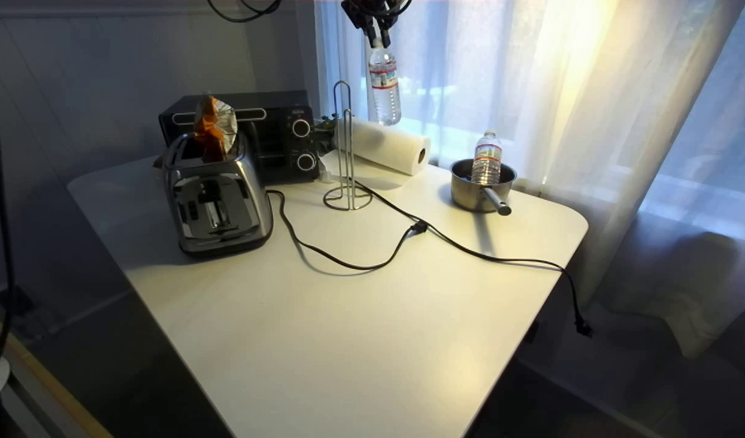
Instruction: Put the water bottle on top of the toaster oven.
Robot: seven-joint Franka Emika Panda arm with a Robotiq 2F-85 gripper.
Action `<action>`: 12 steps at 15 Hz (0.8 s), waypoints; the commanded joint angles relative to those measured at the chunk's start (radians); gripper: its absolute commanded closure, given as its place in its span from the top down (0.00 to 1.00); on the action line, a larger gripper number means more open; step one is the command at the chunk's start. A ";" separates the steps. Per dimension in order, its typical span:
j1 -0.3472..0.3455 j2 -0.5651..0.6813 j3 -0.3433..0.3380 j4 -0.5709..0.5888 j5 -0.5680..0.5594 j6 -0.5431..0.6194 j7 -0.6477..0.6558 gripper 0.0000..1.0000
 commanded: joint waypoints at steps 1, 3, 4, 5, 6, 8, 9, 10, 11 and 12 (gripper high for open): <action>0.018 -0.178 0.028 -0.240 -0.003 0.124 -0.102 0.09; 0.028 -0.235 0.038 -0.325 -0.005 0.170 -0.142 0.09; 0.033 -0.264 0.042 -0.369 -0.004 0.195 -0.158 0.09; 0.026 -0.292 0.058 -0.409 -0.005 0.212 -0.171 0.08; 0.029 -0.322 0.060 -0.454 -0.008 0.232 -0.183 0.08; 0.028 -0.231 0.055 -0.344 -0.004 0.180 -0.155 0.31; 0.030 -0.251 0.056 -0.372 -0.004 0.186 -0.160 0.31; 0.031 -0.265 0.056 -0.390 -0.003 0.187 -0.164 0.31; 0.031 -0.273 0.056 -0.401 -0.003 0.189 -0.166 0.31; 0.031 -0.277 0.056 -0.408 -0.003 0.190 -0.167 0.31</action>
